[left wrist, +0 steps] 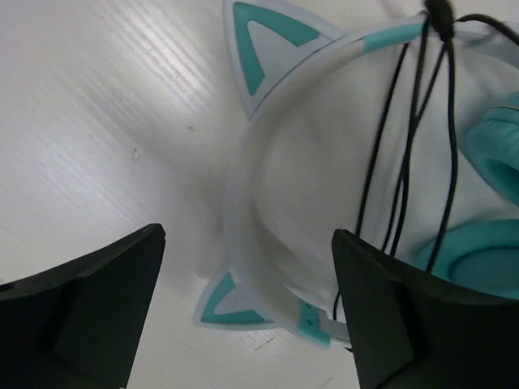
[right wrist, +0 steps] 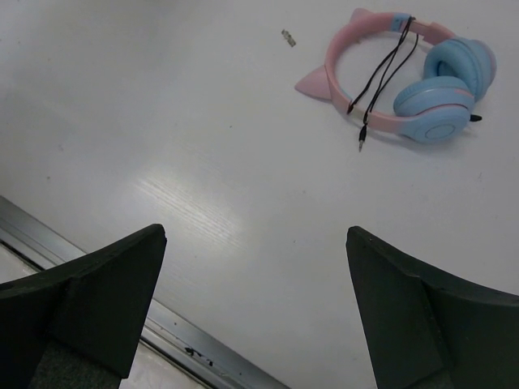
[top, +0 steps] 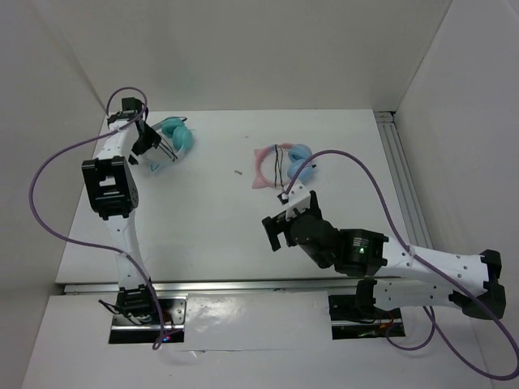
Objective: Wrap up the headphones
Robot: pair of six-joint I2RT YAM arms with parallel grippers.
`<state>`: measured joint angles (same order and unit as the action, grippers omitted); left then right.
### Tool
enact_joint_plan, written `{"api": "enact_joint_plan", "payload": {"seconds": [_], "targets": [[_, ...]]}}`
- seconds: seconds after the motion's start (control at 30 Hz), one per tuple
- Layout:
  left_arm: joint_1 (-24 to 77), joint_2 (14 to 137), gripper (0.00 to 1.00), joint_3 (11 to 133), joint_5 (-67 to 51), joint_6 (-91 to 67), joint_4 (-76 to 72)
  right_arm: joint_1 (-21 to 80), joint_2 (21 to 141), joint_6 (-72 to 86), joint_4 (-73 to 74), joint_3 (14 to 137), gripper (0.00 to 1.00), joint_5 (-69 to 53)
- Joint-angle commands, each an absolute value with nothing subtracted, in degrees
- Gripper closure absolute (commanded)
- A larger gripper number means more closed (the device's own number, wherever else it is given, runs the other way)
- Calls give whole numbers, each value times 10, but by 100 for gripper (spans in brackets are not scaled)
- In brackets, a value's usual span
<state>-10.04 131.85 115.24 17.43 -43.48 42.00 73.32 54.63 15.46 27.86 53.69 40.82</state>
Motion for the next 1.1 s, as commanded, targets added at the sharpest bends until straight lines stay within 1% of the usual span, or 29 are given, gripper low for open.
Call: {"api": "enact_joint_plan", "payload": {"seconds": [0.0, 0.1, 0.2, 0.23, 0.27, 0.33, 0.37, 0.47, 0.5, 0.53, 0.57, 0.63, 0.67, 0.73, 0.77, 0.87, 0.9, 1.07], "targets": [[-98, 1319, 0, 1194, 150, -434, 427, 741, 545, 163, 211, 523, 1, 390], [-104, 1279, 0, 1175, 123, -434, 427, 746, 563, 176, 205, 530, 1, 390], [-104, 1192, 0, 1125, 107, -456, 449, 751, 584, 182, 220, 562, 1, 396], [-104, 1168, 0, 1095, 100, -456, 457, 751, 584, 182, 228, 570, 1, 416], [-104, 1112, 0, 1076, 83, -462, 457, 751, 590, 188, 234, 580, 1, 424], [-104, 1045, 0, 1024, 57, -457, 441, 751, 603, 206, 278, 624, 1, 448], [-96, 975, 0, 968, 29, -452, 434, 751, 608, 219, 317, 659, 1, 475], [-58, 866, 0, 876, 4, -404, 402, 758, 614, 228, 361, 701, 1, 497], [-45, 832, 0, 856, 4, -391, 402, 758, 609, 228, 381, 724, 1, 505], [-17, 760, 0, 838, 4, -362, 402, 758, 609, 228, 392, 735, 1, 505], [-5, 725, 0, 802, 4, -354, 402, 758, 599, 228, 402, 743, 1, 514], [10, 653, 0, 769, -16, -319, 396, 758, 575, 228, 419, 755, 1, 519], [16, 584, 0, 743, -16, -311, 396, 758, 557, 222, 424, 761, 1, 519], [16, 523, 0, 724, -33, -286, 420, 758, 540, 227, 445, 767, 1, 526], [16, 463, 0, 708, -40, -286, 429, 758, 520, 227, 451, 767, 1, 534], [16, 378, 0, 697, -59, -279, 477, 758, 485, 232, 458, 761, 1, 534], [16, 333, 0, 697, -64, -279, 490, 758, 466, 232, 458, 756, 1, 534], [16, 261, 0, 736, -48, -279, 555, 758, 442, 243, 488, 761, 1, 534]]}}
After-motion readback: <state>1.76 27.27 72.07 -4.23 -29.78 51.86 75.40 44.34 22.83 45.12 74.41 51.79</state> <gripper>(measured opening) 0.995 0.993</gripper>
